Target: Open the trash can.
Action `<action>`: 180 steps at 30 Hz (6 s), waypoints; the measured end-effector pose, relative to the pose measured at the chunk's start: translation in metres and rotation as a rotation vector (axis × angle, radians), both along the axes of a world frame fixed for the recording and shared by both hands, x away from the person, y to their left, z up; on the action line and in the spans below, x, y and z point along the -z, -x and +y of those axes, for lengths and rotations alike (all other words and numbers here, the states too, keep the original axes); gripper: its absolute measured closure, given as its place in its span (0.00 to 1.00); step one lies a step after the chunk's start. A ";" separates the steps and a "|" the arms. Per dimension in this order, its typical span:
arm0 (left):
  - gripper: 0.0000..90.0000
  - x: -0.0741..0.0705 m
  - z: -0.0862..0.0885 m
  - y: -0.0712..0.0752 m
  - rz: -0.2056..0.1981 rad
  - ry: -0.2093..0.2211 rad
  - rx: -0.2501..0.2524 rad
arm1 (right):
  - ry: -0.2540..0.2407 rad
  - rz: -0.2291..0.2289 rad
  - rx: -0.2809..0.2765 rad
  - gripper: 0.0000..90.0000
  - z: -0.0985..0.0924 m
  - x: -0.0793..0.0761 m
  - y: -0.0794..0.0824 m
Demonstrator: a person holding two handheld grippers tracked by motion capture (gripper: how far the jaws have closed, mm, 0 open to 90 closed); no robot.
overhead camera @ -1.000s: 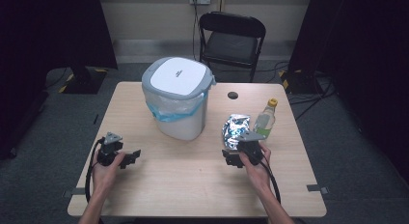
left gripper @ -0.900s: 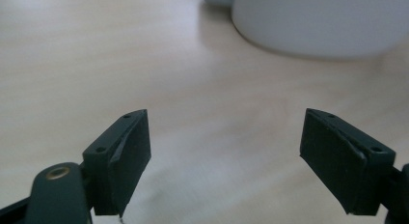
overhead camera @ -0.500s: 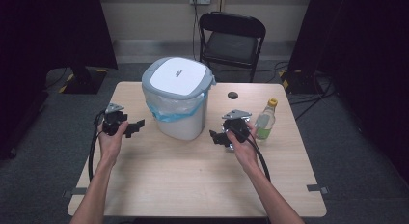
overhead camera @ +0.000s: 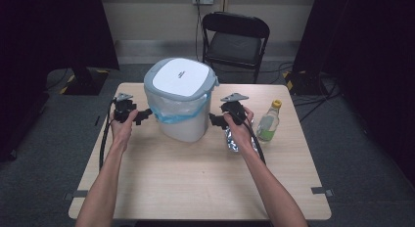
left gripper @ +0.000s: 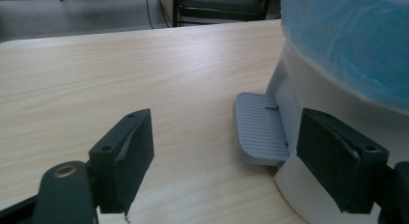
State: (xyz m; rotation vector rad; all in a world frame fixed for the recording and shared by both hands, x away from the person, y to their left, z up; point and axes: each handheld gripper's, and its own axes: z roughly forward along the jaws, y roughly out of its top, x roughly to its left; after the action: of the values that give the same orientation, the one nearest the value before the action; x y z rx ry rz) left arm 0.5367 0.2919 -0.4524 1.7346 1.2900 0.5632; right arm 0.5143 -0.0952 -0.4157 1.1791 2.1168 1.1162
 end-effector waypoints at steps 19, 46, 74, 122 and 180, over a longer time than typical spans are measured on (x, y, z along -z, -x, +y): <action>0.68 0.002 -0.018 0.004 -0.039 0.051 0.174 | 0.038 -0.080 -0.039 0.49 0.005 0.007 -0.004; 0.80 -0.006 -0.030 0.012 -0.053 0.105 0.244 | -0.057 -0.074 0.022 0.69 -0.006 0.009 -0.012; 0.49 -0.006 -0.009 0.136 -0.081 -0.004 0.262 | -0.054 -0.039 -0.102 0.52 0.002 0.005 0.041; 0.88 -0.005 -0.008 0.067 -0.054 0.087 0.296 | -0.050 -0.034 -0.049 0.41 -0.009 0.007 0.099; 0.73 0.014 -0.005 0.080 -0.047 0.128 0.235 | -0.099 -0.055 0.004 0.62 0.013 0.013 0.043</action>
State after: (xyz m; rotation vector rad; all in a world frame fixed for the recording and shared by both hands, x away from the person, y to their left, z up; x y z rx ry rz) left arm 0.4564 0.2874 -0.4666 1.7255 1.0485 0.3757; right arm 0.4711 -0.0820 -0.4290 1.1820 2.0381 1.2497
